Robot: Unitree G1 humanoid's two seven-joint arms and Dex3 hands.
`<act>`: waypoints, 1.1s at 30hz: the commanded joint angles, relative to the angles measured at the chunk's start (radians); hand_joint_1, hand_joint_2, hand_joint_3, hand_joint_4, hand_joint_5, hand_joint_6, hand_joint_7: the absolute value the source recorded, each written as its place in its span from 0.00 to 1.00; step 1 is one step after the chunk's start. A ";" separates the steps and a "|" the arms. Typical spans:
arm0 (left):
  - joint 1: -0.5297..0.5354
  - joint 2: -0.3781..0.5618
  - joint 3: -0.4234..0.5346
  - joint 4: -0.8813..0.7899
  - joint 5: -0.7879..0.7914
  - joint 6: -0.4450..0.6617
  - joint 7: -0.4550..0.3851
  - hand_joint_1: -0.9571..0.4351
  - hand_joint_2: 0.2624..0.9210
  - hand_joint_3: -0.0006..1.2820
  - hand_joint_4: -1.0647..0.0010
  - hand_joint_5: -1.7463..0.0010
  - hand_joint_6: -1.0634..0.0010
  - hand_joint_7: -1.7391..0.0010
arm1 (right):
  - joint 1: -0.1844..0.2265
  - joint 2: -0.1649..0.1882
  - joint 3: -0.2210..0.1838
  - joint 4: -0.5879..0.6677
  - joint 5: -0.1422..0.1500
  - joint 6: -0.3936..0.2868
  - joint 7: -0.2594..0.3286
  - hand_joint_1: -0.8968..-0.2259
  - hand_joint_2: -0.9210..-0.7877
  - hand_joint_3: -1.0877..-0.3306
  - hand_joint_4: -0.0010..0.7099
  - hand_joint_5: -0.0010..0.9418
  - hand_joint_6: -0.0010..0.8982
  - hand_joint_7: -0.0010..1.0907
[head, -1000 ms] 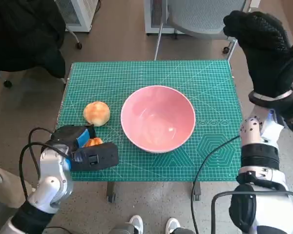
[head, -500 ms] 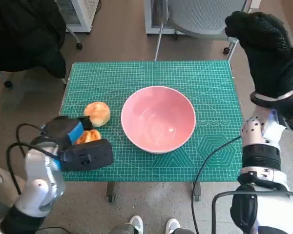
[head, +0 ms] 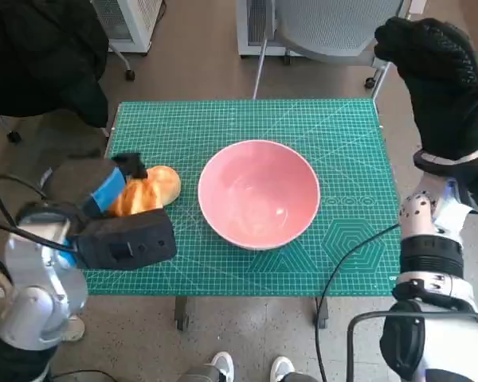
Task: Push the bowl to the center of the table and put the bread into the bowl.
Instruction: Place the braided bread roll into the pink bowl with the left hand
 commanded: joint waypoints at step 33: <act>-0.240 -0.135 -0.075 0.021 0.082 -0.109 -0.045 0.69 0.62 0.48 0.49 0.10 0.42 0.36 | 0.013 -0.005 -0.002 -0.002 0.000 0.021 -0.003 0.16 0.00 0.43 0.33 0.00 0.34 0.00</act>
